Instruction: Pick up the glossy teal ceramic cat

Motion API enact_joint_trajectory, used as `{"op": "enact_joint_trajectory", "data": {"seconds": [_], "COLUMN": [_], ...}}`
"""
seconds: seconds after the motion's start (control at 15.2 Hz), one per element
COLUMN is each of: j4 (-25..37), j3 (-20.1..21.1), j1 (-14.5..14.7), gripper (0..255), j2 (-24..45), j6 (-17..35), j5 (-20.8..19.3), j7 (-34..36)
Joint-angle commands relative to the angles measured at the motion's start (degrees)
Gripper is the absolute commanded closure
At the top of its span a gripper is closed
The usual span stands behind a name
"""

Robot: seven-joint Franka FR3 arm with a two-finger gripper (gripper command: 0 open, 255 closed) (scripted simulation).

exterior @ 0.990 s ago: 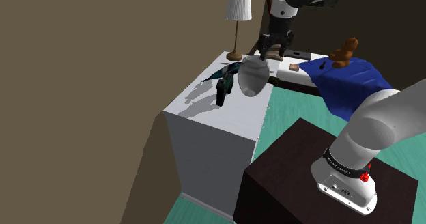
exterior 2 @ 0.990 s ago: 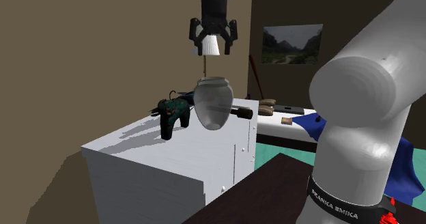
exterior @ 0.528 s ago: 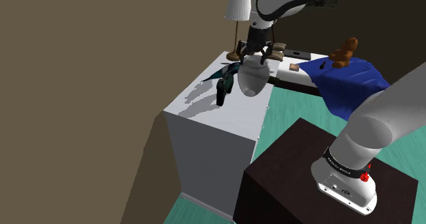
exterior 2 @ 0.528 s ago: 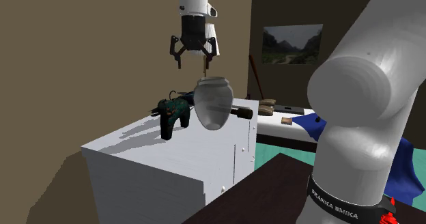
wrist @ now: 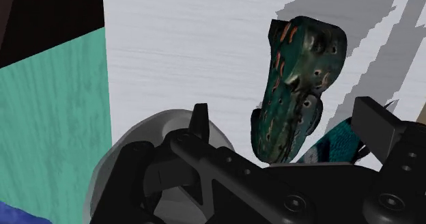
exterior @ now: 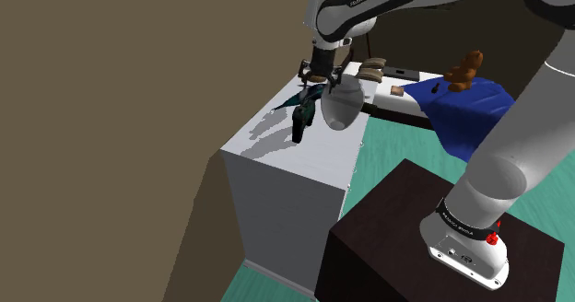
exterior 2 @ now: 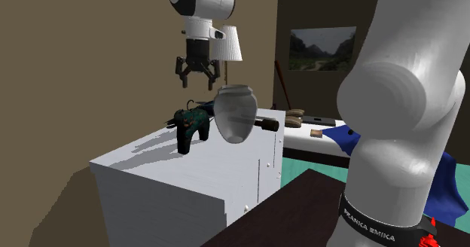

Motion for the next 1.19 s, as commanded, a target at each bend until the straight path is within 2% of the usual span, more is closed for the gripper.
{"op": "enact_joint_trajectory", "data": {"seconds": [0.0,0.26,0.86,0.92,1.12], "j4": [3.29,10.09,7.41,7.29,7.23], "j3": [-0.15,-1.13,-1.21,-1.21,-1.20], "j1": [-0.21,-0.35,-0.23,-0.24,-0.23], "gripper": [0,0,0,255,255], "j2": [4.18,12.17,14.71,14.69,14.63], "j6": [1.25,3.14,8.35,8.45,8.45], "j5": [0.01,0.18,0.05,0.06,0.06], "j7": [4.62,12.28,12.18,12.16,12.18]}}
